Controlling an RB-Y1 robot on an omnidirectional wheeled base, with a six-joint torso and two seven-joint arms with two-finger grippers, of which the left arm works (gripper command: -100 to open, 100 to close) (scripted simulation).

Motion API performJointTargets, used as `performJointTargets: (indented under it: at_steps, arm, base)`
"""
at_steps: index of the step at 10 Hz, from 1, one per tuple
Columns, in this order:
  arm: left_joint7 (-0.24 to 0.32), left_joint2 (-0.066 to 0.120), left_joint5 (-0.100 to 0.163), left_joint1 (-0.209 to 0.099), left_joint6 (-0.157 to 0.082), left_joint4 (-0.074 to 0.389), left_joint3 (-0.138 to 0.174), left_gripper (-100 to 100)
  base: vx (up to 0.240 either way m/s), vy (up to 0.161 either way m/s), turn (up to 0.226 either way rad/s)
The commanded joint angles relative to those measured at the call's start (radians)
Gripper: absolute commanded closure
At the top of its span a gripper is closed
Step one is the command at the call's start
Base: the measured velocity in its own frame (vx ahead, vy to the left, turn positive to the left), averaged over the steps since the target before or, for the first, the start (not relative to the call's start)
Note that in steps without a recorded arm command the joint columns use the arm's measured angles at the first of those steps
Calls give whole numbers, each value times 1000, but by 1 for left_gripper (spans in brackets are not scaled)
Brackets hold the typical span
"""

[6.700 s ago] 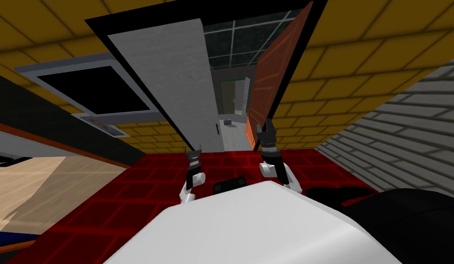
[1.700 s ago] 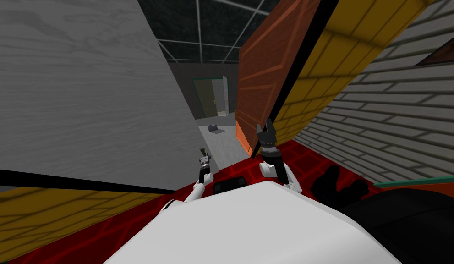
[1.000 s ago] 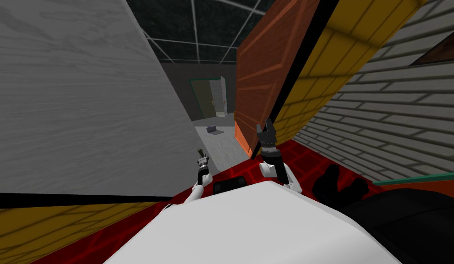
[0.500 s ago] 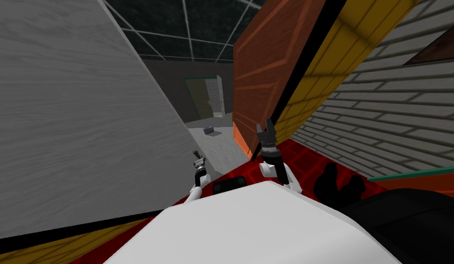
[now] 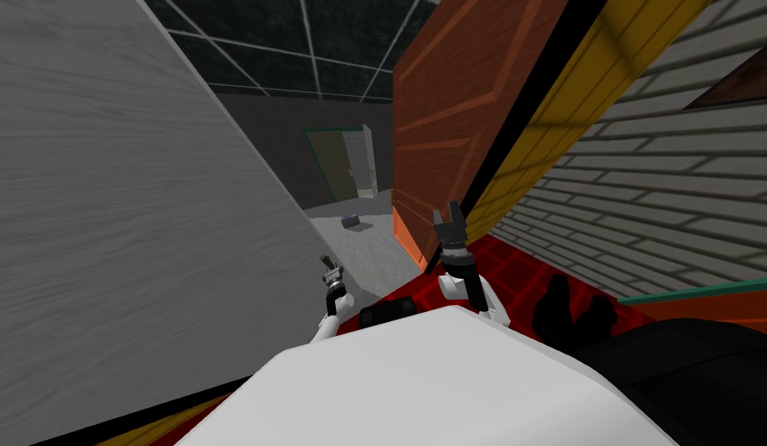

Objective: Push the door open

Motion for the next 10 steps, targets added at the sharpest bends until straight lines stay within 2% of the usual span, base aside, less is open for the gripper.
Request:
performJointTargets:
  at_steps: [1, 3, 7, 10]
  arm:
    - [6, 16, 9, -3, -28, 20, 17, 100]
    - [6, 16, 9, -3, -28, 20, 17, 100]
    - [-36, 15, 52, 29, -38, -22, 73, 100]
    - [-57, 12, 74, 45, -44, -43, 102, 100]
  base:
    - [71, 5, -35]
    - [12, 5, -3]
    - [92, 20, -68]
    - [143, 21, -51]
